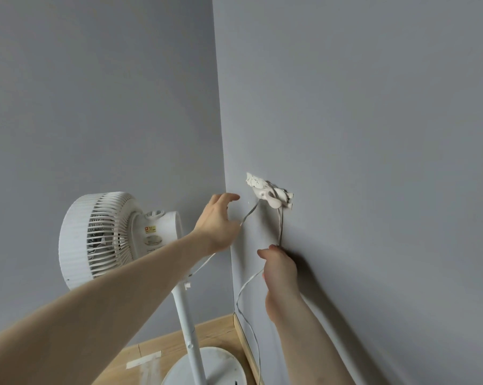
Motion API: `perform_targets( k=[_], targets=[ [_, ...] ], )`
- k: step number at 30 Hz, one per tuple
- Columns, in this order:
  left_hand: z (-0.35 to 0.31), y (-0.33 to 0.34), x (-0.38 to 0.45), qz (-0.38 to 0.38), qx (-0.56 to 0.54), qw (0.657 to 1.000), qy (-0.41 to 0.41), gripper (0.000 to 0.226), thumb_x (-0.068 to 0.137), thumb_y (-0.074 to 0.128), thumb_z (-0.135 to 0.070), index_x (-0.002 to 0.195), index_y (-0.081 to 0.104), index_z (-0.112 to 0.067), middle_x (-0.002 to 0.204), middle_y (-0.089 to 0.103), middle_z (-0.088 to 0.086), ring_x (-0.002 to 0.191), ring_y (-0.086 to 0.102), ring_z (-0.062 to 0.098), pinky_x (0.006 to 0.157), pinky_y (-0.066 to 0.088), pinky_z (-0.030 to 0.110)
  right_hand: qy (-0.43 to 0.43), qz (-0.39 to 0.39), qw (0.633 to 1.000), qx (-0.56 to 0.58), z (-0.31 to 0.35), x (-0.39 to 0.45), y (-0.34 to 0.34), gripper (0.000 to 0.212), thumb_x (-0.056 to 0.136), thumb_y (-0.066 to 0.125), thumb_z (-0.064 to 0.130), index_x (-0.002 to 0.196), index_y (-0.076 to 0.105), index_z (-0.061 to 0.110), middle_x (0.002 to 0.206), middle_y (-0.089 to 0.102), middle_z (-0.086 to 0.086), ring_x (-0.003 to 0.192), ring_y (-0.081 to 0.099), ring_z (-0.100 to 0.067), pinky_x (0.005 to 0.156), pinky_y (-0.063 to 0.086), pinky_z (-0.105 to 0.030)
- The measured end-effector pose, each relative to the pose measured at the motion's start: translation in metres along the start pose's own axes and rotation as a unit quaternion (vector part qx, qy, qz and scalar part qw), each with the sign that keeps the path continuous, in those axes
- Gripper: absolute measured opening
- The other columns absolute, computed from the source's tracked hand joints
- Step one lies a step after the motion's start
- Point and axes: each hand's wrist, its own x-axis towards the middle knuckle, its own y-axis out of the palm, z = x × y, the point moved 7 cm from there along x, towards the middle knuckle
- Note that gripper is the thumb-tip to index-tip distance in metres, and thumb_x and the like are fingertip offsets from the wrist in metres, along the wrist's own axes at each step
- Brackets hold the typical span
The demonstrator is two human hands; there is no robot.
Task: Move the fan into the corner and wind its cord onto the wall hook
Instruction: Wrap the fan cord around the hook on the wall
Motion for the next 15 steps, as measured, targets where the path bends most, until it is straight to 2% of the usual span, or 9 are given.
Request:
perform_targets(
  k=[3, 4, 6, 8, 10, 12, 15],
  targets=[
    [0.014, 0.014, 0.000, 0.058, -0.031, 0.996, -0.053, 0.060, 0.088, 0.047, -0.008, 0.145, 0.048, -0.023, 0.141, 0.051, 0.000, 0.121, 0.053, 0.018, 0.097, 0.045, 0.029, 0.008, 0.002, 0.998, 0.055, -0.003, 0.013, 0.004, 0.043, 0.092, 0.055, 0.003, 0.131, 0.046, -0.013, 0.138, 0.047, -0.031, 0.130, 0.042, -0.046, 0.115, 0.035, -0.054],
    [0.015, 0.019, -0.002, 0.079, -0.046, 0.993, -0.073, 0.057, 0.087, 0.047, -0.012, 0.142, 0.051, -0.024, 0.136, 0.056, 0.000, 0.117, 0.056, 0.019, 0.093, 0.046, 0.029, 0.010, 0.008, 0.997, 0.071, -0.003, 0.015, 0.005, 0.044, 0.093, 0.055, 0.002, 0.134, 0.049, -0.012, 0.134, 0.052, -0.032, 0.124, 0.049, -0.045, 0.115, 0.037, -0.053],
    [0.016, 0.026, -0.004, 0.104, -0.068, 0.987, -0.098, 0.058, 0.077, 0.044, -0.023, 0.133, 0.060, -0.026, 0.124, 0.065, -0.002, 0.112, 0.060, 0.020, 0.094, 0.048, 0.029, 0.019, 0.023, 0.994, 0.104, -0.004, 0.020, 0.007, 0.037, 0.095, 0.056, 0.002, 0.133, 0.057, -0.001, 0.125, 0.061, -0.014, 0.110, 0.058, -0.026, 0.113, 0.043, -0.044],
    [0.019, 0.029, -0.001, 0.104, -0.097, 0.983, -0.112, 0.053, 0.072, 0.043, -0.024, 0.117, 0.070, -0.023, 0.112, 0.071, -0.002, 0.109, 0.063, 0.020, 0.097, 0.050, 0.028, 0.021, 0.035, 0.990, 0.135, 0.000, 0.021, 0.011, 0.031, 0.097, 0.056, 0.002, 0.127, 0.059, 0.008, 0.124, 0.059, -0.007, 0.105, 0.056, -0.018, 0.109, 0.047, -0.039],
    [0.022, 0.028, 0.003, 0.102, -0.133, 0.978, -0.123, 0.038, 0.085, 0.044, -0.013, 0.106, 0.075, -0.013, 0.101, 0.073, 0.004, 0.092, 0.064, 0.020, 0.079, 0.053, 0.017, 0.022, 0.048, 0.987, 0.149, 0.004, 0.019, 0.017, 0.031, 0.097, 0.056, 0.002, 0.127, 0.060, 0.007, 0.128, 0.059, -0.006, 0.108, 0.056, -0.017, 0.108, 0.049, -0.039],
    [0.026, 0.026, 0.008, 0.097, -0.158, 0.974, -0.131, 0.040, 0.093, 0.038, -0.001, 0.105, 0.076, -0.004, 0.092, 0.072, 0.010, 0.078, 0.063, 0.021, 0.057, 0.048, 0.010, 0.022, 0.054, 0.986, 0.153, 0.006, 0.021, 0.021, 0.031, 0.096, 0.058, 0.004, 0.127, 0.061, 0.008, 0.131, 0.060, -0.006, 0.112, 0.057, -0.017, 0.108, 0.049, -0.039],
    [0.040, 0.025, 0.013, 0.095, -0.160, 0.971, -0.154, 0.040, 0.094, 0.038, 0.000, 0.103, 0.076, -0.005, 0.087, 0.074, 0.013, 0.071, 0.067, 0.021, 0.051, 0.047, 0.011, 0.025, 0.071, 0.985, 0.154, 0.009, 0.025, 0.029, 0.023, 0.095, 0.058, 0.006, 0.117, 0.065, 0.007, 0.126, 0.062, -0.005, 0.113, 0.060, -0.017, 0.107, 0.049, -0.039]
  ],
)
